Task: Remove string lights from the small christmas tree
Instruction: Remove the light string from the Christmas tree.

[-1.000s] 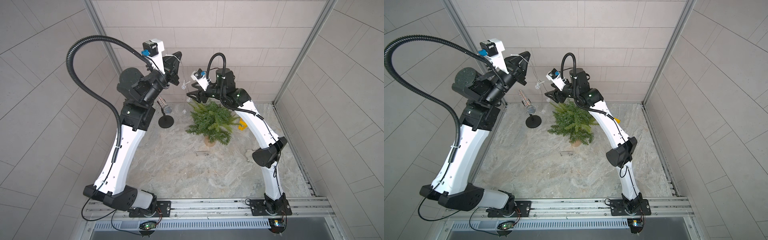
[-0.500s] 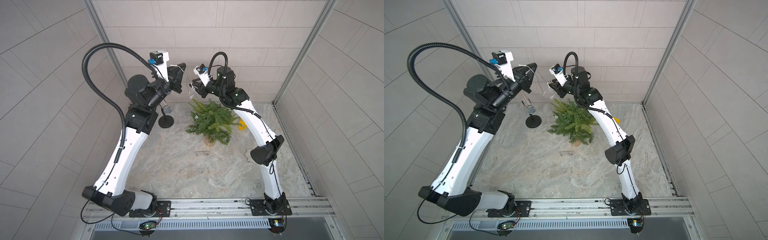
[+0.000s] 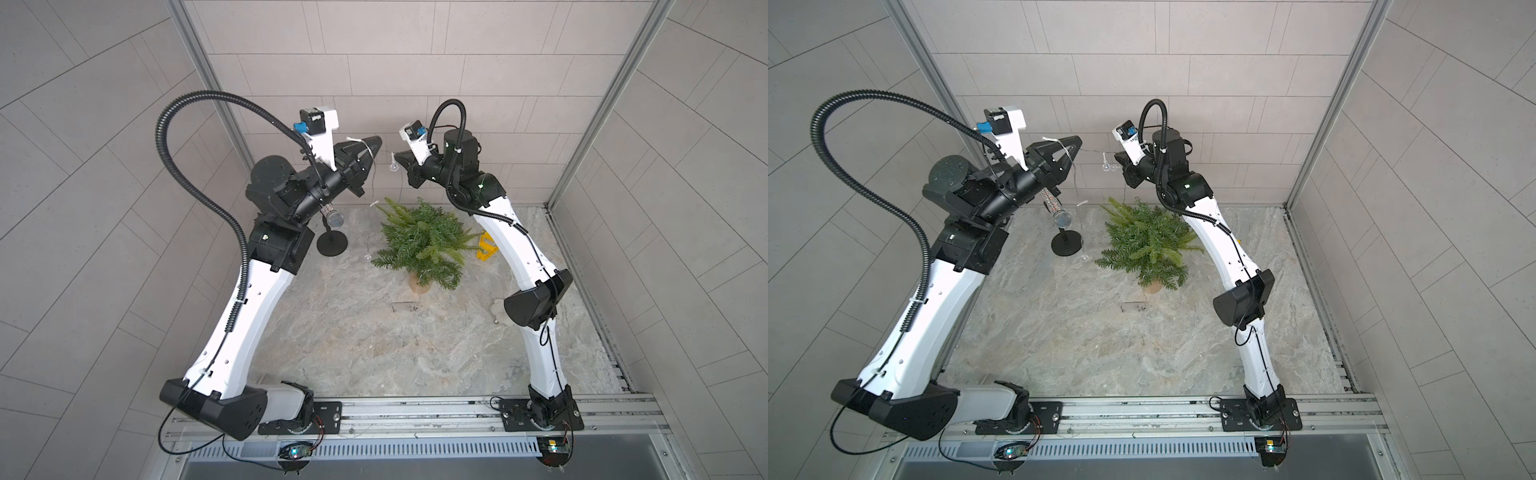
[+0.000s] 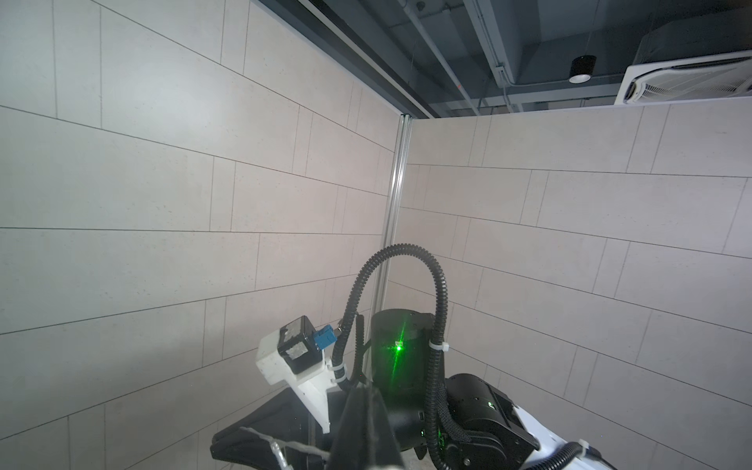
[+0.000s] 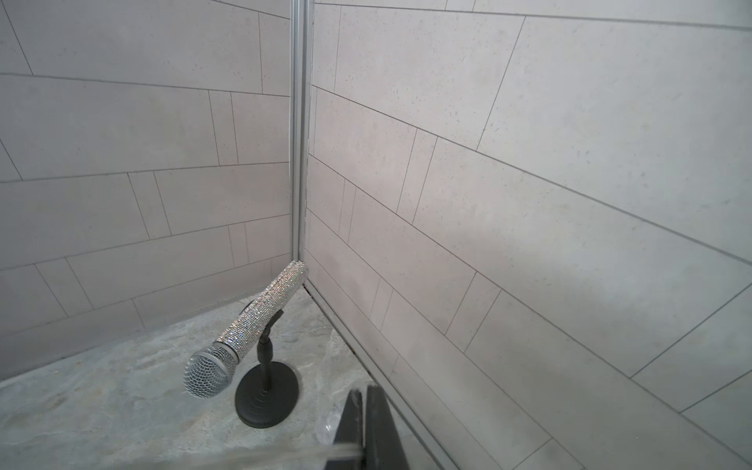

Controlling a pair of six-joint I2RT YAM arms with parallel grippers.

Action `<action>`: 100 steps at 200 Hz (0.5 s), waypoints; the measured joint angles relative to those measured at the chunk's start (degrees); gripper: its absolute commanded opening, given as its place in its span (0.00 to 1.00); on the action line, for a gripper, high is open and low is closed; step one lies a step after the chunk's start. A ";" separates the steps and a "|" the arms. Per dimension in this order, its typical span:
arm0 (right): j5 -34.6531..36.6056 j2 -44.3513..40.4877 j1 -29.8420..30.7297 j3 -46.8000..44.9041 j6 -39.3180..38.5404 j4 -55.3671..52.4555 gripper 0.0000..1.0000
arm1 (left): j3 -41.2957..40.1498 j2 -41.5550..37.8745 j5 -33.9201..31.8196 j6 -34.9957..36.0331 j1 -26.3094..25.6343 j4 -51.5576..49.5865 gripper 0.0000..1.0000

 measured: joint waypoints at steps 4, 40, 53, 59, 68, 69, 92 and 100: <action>0.28 -0.15 -0.02 0.00 0.02 -0.13 0.00 | -0.15 0.02 0.46 -0.31 0.00 0.15 0.01; 2.47 -1.90 -0.98 0.00 -0.83 -1.42 0.00 | -0.94 0.15 3.39 -4.17 0.00 1.99 0.01; 3.10 -2.69 -1.29 0.00 -1.07 -1.75 0.00 | -0.94 0.28 4.35 -5.25 0.00 2.60 0.01; 3.48 -3.06 -1.46 0.00 -1.16 -1.90 0.00 | -0.94 0.37 4.76 -5.77 0.02 2.89 0.01; 3.98 -3.56 -1.68 -0.02 -1.31 -1.97 0.00 | -0.94 0.44 5.42 -6.54 0.00 3.23 0.02; 4.02 -3.58 -1.73 -0.02 -1.31 -2.01 0.00 | -0.94 0.44 5.46 -6.60 0.00 3.26 0.02; 5.92 -5.62 -2.36 -1.22 -1.95 -2.29 0.00 | -0.94 0.66 6.97 -8.11 0.00 3.76 0.02; 6.58 -6.56 -2.56 -2.16 -2.29 -2.27 0.00 | -0.94 0.81 7.39 -8.70 0.00 4.02 0.02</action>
